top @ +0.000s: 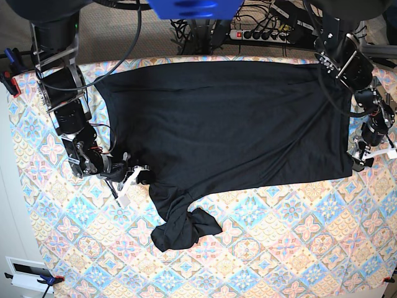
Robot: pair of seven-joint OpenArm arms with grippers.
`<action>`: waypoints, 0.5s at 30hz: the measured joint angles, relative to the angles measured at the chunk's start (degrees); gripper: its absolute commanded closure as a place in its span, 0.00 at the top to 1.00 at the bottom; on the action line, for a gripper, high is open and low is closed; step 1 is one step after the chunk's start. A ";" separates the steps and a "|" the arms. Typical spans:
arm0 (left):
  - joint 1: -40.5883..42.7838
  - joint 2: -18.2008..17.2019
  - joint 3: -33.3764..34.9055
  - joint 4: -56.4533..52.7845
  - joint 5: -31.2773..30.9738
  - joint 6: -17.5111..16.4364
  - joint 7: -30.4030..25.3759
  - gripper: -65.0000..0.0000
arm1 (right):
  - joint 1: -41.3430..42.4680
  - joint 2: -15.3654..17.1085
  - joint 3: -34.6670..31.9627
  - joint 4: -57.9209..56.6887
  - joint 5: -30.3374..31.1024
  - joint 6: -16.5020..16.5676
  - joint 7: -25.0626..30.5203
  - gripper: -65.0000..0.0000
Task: Layout the t-shirt on the table in an organized manner, then fold the t-shirt properly
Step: 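Grasp the shirt edge at the hem corner with the left gripper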
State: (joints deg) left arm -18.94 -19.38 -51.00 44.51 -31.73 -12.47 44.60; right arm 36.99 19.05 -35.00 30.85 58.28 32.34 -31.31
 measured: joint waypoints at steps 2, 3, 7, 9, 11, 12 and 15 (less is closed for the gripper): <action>-1.05 0.00 -0.02 -0.02 0.26 -0.15 2.27 0.67 | 0.00 -0.02 0.04 0.00 0.00 0.00 0.00 0.00; -1.46 0.00 -0.02 -0.02 0.24 -0.02 3.69 0.67 | 0.00 -0.02 0.04 0.00 0.00 -0.02 0.02 0.00; -2.56 0.20 0.09 -0.13 0.22 -0.02 6.73 0.67 | 0.00 0.00 0.04 0.00 0.00 0.00 -0.15 0.00; -2.71 0.20 0.09 -0.17 0.26 -0.02 7.15 0.67 | 0.00 0.00 0.04 0.00 0.00 0.00 -0.04 0.00; -2.71 0.17 0.09 -0.17 0.24 -0.02 7.17 0.67 | 0.00 0.00 0.04 0.00 0.00 0.00 -0.15 0.00; -2.71 0.20 0.09 -0.17 0.24 -0.02 7.17 0.67 | 0.00 0.00 0.04 0.00 0.00 0.00 -0.15 0.00; -2.71 0.20 0.09 -0.24 0.24 -0.02 7.17 0.67 | 0.00 0.00 0.04 0.00 0.00 0.00 -0.15 0.00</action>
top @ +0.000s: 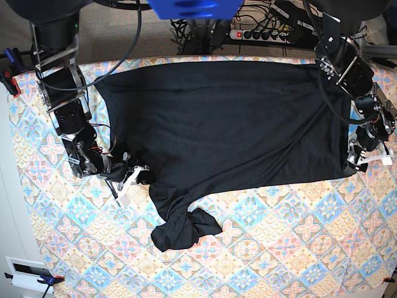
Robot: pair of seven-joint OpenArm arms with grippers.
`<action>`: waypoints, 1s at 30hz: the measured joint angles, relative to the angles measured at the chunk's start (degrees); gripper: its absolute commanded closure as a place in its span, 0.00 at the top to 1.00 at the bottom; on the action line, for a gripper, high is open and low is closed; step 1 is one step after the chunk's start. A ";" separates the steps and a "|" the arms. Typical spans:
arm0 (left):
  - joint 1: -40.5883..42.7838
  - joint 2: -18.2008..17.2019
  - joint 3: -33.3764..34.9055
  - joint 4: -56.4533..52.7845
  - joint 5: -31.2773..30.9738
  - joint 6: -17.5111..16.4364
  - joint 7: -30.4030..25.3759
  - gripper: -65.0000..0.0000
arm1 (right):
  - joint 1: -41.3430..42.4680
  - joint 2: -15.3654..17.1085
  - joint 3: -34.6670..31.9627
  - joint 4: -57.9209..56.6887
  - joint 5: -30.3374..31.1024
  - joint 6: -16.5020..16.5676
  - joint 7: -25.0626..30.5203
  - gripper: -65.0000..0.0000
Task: Layout the t-shirt on the table in an organized manner, then fold the t-shirt properly
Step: 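Grasp the shirt edge at the hem corner with the left gripper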
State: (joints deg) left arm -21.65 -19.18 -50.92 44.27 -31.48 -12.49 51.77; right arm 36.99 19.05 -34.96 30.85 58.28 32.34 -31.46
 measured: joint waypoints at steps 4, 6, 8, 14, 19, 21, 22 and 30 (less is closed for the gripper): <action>-0.13 -0.02 0.00 0.02 0.04 0.02 0.15 0.67 | 0.00 0.00 0.11 0.00 0.00 0.00 -0.02 0.00; -0.13 -0.02 0.00 0.00 0.02 0.00 0.13 0.67 | 0.00 -0.17 0.13 0.00 0.00 -0.02 -0.04 0.00; -0.13 -0.02 0.00 0.00 0.04 0.02 0.13 0.67 | 0.00 -0.63 0.22 0.00 -0.02 -0.31 0.04 0.00; -0.13 -0.04 0.02 0.00 0.48 -1.97 0.17 0.67 | -0.44 -1.09 0.31 0.00 0.04 -0.68 1.09 0.00; -0.15 0.15 0.04 -0.15 0.44 -3.67 0.76 0.67 | -0.74 -1.09 0.31 0.00 0.22 -0.68 1.46 0.00; -0.15 0.15 0.04 -0.15 0.42 -3.67 0.76 0.67 | -0.74 -1.09 0.31 0.00 0.22 -0.68 1.46 0.00; -0.15 0.15 0.04 -0.15 0.39 -3.69 0.79 0.67 | -0.74 -1.09 0.31 0.00 0.20 -0.68 1.44 0.00; -0.11 0.15 0.04 -0.42 -0.28 -9.03 1.22 0.67 | -0.74 -1.09 0.31 0.00 0.22 -0.68 1.46 0.00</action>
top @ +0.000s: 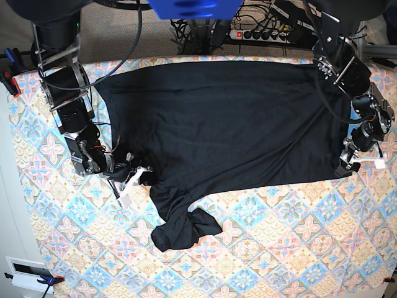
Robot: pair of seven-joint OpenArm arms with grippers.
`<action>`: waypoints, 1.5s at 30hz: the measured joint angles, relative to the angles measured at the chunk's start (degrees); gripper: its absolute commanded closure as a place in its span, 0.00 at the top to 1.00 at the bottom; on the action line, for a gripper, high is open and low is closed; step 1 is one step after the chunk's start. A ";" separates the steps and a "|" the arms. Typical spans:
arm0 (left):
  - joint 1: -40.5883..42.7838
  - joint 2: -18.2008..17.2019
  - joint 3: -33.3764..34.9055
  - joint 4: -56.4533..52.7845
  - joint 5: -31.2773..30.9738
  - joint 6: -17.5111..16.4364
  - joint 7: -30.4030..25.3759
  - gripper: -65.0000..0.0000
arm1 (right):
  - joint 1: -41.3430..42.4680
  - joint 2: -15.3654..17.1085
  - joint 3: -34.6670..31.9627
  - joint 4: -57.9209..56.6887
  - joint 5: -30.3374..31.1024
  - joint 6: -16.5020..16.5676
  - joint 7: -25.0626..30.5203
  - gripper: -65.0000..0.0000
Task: Layout the t-shirt on the table in an organized manner, then fold the t-shirt properly
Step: 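Grasp the shirt edge at the hem corner with the left gripper, then lift the held edges with both grippers and fold the shirt lengthwise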
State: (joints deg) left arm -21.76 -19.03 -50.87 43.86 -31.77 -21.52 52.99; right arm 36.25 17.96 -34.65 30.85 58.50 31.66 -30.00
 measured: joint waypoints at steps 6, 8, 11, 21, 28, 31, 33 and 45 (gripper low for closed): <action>0.00 0.13 0.00 0.00 -0.87 -0.50 0.00 0.54 | 0.00 0.00 0.00 0.00 0.00 0.00 0.00 0.00; 0.04 0.20 0.13 -0.07 -0.44 -0.37 0.02 0.39 | 0.00 0.00 0.00 0.00 0.00 0.00 0.00 0.00; 0.22 0.46 0.17 -0.13 0.31 -0.09 0.42 0.10 | -0.02 0.00 0.02 0.00 0.00 0.00 0.02 0.00; 0.33 0.79 0.31 -0.37 1.77 0.26 -1.97 0.00 | -0.02 0.00 0.02 0.00 0.00 0.02 0.09 0.00; 0.35 0.11 0.22 -0.37 1.81 -0.37 -1.51 0.00 | -0.55 -0.61 5.68 -0.02 -0.94 0.02 -1.70 0.00; 0.66 -1.07 0.20 -0.37 2.03 -0.26 -1.55 0.00 | -0.68 -0.46 6.78 -0.02 -1.16 0.00 -1.97 0.00; 0.81 -1.92 0.20 -0.37 2.21 -0.15 -1.49 0.00 | -0.68 -0.31 6.80 -0.07 -1.16 0.00 -1.97 0.00; 4.55 -3.32 0.33 9.60 3.13 -2.97 -0.17 0.00 | -0.74 -0.24 7.61 0.22 -1.49 -0.02 -2.29 0.00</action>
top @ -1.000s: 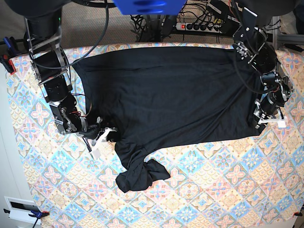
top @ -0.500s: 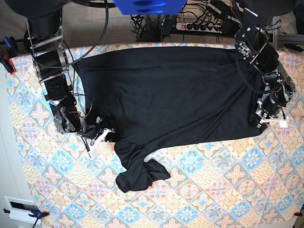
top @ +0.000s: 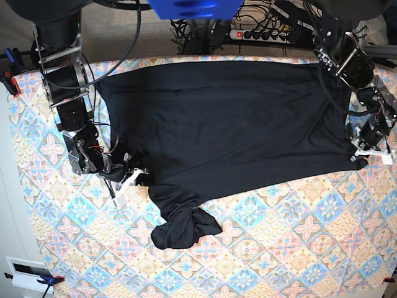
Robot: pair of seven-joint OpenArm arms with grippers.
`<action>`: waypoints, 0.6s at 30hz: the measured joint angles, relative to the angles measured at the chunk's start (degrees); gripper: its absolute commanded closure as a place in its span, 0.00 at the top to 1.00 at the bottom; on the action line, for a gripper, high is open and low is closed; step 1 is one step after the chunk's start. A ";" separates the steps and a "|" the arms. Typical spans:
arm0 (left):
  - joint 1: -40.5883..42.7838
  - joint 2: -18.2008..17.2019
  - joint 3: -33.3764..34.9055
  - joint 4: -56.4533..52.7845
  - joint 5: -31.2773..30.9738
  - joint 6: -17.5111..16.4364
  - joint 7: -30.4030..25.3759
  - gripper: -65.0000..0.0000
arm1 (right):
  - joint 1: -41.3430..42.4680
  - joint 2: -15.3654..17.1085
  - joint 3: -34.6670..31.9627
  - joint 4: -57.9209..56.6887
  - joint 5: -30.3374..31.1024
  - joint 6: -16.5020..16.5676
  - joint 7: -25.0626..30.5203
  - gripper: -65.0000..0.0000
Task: Layout the t-shirt on the table in an organized manner, then fold the t-shirt properly
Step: 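Lift the held edges with both grippers and fold the shirt lengthwise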
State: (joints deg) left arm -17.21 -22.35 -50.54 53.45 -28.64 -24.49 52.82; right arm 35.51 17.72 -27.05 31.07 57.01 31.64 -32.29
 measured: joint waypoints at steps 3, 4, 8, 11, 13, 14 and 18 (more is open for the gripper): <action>1.73 1.01 0.11 5.84 -0.15 -1.03 0.09 0.00 | -0.28 -0.09 2.58 0.00 -0.11 -0.42 -0.55 0.00; 2.34 1.27 0.17 7.43 -0.15 -2.14 0.15 0.00 | -0.31 -0.07 3.17 0.00 -0.24 -0.42 -0.61 0.00; 2.78 1.25 0.17 8.37 -0.09 -6.54 1.92 0.00 | -0.31 0.22 3.69 0.00 -0.24 -0.39 -0.72 0.00; 2.78 1.29 0.20 8.37 -0.04 -8.74 3.82 0.00 | -0.33 0.15 3.74 0.15 -0.26 -0.42 -0.72 0.00; 3.26 1.20 0.20 8.41 -1.29 -9.88 3.98 0.00 | -0.85 0.68 5.20 2.62 -0.81 -0.39 -1.25 0.00; 3.89 1.22 0.26 8.63 -2.84 -10.56 3.96 0.00 | -1.14 1.36 5.86 4.50 -1.03 -0.39 -1.51 0.00; 8.13 1.53 0.57 13.81 -6.47 -10.69 4.70 0.00 | -2.99 4.48 9.20 13.11 0.39 -0.20 -0.87 0.00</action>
State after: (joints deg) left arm -9.08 -20.82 -49.98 67.26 -35.11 -35.18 57.52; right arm 32.51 22.20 -17.85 44.18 57.41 31.44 -33.17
